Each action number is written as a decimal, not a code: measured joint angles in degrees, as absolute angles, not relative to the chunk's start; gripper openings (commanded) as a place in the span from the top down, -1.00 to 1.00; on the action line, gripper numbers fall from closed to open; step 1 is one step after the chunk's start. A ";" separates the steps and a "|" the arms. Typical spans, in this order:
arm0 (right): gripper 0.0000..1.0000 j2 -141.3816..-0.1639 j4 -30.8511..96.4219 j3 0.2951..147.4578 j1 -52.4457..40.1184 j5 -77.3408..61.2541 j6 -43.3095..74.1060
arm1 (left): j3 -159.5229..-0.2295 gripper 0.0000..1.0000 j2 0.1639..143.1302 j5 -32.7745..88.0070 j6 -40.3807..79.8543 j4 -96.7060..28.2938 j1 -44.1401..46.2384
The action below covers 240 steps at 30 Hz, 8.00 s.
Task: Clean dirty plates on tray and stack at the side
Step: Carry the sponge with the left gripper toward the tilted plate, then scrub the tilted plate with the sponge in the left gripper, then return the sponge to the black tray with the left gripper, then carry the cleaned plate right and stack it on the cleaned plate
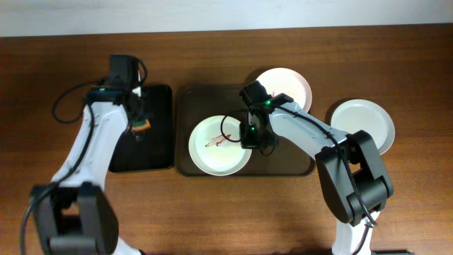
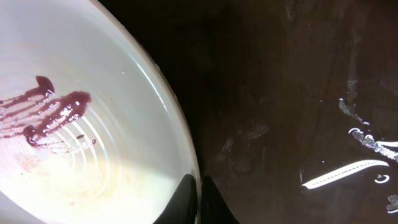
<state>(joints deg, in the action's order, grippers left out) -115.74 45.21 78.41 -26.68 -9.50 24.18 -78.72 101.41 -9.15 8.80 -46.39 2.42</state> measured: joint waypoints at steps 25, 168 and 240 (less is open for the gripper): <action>0.92 -115.74 45.34 78.41 -26.68 -9.50 24.18 | -78.52 1.00 107.46 42.50 5.65 -42.89 3.88; 0.92 -99.79 49.65 78.74 -26.68 7.57 14.70 | -79.44 1.00 115.31 -4.97 7.05 -46.92 -1.52; -0.25 -100.71 59.64 82.61 28.95 -4.93 20.69 | -83.42 -0.08 116.71 -4.51 6.92 -58.94 -1.30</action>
<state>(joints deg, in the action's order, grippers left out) -100.71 59.64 82.61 28.95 -4.93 20.69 -83.42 116.71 -4.51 6.92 -58.94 -1.30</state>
